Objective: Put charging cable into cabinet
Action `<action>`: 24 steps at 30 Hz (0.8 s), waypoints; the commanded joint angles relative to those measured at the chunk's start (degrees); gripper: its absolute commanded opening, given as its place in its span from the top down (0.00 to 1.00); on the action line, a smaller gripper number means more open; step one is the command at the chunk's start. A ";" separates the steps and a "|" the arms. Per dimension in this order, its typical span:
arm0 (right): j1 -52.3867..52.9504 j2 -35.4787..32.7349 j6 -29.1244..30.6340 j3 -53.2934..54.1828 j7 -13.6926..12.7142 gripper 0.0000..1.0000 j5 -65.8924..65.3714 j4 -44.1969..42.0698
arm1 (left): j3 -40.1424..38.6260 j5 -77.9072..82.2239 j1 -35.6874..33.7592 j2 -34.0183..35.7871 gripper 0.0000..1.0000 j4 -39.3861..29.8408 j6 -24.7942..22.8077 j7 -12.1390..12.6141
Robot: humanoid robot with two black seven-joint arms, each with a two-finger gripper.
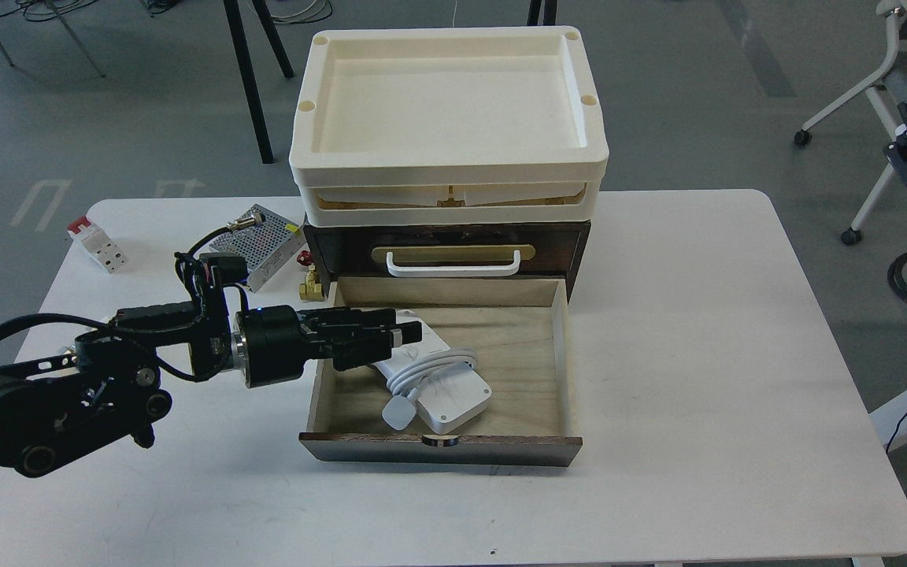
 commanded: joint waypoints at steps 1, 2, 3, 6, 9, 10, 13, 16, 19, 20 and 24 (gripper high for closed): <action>0.35 0.58 0.00 0.27 0.00 0.00 0.00 0.24 | -5.89 -10.23 0.70 1.84 0.14 -1.40 -0.73 0.02; 0.70 0.67 0.00 0.18 0.00 0.00 0.00 0.33 | -7.48 -13.83 0.96 2.98 0.14 -1.49 -1.25 0.02; 0.97 0.76 0.00 0.09 0.00 0.00 0.00 0.42 | -8.71 -18.22 1.57 4.82 0.13 -1.49 -2.65 0.02; 2.46 0.84 0.00 -0.08 0.00 0.00 -0.09 0.51 | -9.60 -30.35 2.28 10.97 0.13 -0.27 -10.54 0.02; 3.43 1.63 0.00 -0.17 0.00 0.00 -0.09 0.59 | -9.87 -41.69 2.20 14.06 0.10 4.47 -18.81 0.02; 3.52 1.98 0.00 -0.09 0.00 0.00 -0.09 0.68 | -10.39 -44.78 2.02 14.15 0.10 6.05 -21.19 0.02; 3.52 3.30 0.00 0.09 0.00 0.00 -0.09 3.13 | -16.78 -54.97 1.84 13.28 0.09 12.55 -21.35 0.02; 3.43 4.09 0.00 0.35 0.00 0.00 -0.09 5.07 | -24.43 -64.81 1.15 9.51 0.09 20.45 -21.35 0.02; 2.99 5.15 0.00 2.81 0.00 0.00 -0.09 4.99 | -29.19 -72.39 -1.66 3.27 0.09 28.81 -21.35 0.02; 2.64 5.15 0.00 4.03 0.00 0.00 -0.09 4.99 | -30.07 -74.23 -2.28 1.34 0.09 30.75 -21.35 0.02; 1.67 5.15 0.00 5.19 0.00 0.00 -0.09 5.34 | -31.40 -77.94 -2.37 -2.01 0.08 32.52 -21.35 0.02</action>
